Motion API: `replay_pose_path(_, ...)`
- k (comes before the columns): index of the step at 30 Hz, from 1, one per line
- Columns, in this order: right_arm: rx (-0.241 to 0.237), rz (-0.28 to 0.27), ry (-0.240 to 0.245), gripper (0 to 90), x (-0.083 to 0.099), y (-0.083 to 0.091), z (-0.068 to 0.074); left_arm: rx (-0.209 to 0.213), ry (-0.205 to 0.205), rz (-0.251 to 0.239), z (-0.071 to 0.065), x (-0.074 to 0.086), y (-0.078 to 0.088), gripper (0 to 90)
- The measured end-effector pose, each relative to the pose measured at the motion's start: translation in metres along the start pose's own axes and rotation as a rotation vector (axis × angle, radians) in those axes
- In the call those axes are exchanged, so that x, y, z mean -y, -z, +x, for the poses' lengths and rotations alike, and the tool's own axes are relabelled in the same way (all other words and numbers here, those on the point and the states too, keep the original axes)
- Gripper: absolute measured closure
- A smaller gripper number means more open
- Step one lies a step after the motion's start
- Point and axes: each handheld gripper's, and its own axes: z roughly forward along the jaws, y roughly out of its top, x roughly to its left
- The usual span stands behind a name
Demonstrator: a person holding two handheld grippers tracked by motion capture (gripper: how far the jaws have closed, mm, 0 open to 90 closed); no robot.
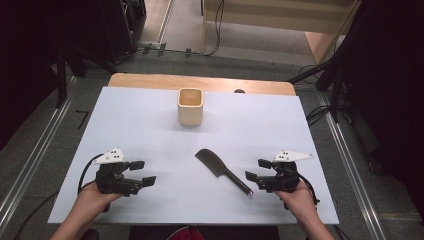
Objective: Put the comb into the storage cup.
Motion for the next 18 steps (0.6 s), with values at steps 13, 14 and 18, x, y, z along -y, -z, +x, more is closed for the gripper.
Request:
replay_pose_path(13,0.014,-0.005,-0.031,22.5,-0.017,0.0,0.004,-0.002,-0.008,0.003,0.0,-0.001,-0.001,22.1)
replay_pose_path(14,0.013,-0.005,-0.028,22.5,-0.019,-0.001,0.005,-0.002,-0.01,0.002,0.0,0.0,-0.001,22.4)
replay_pose_path(18,0.007,-0.006,-0.023,22.5,-0.023,-0.002,0.009,-0.002,-0.008,0.003,0.0,-0.001,-0.001,23.0)
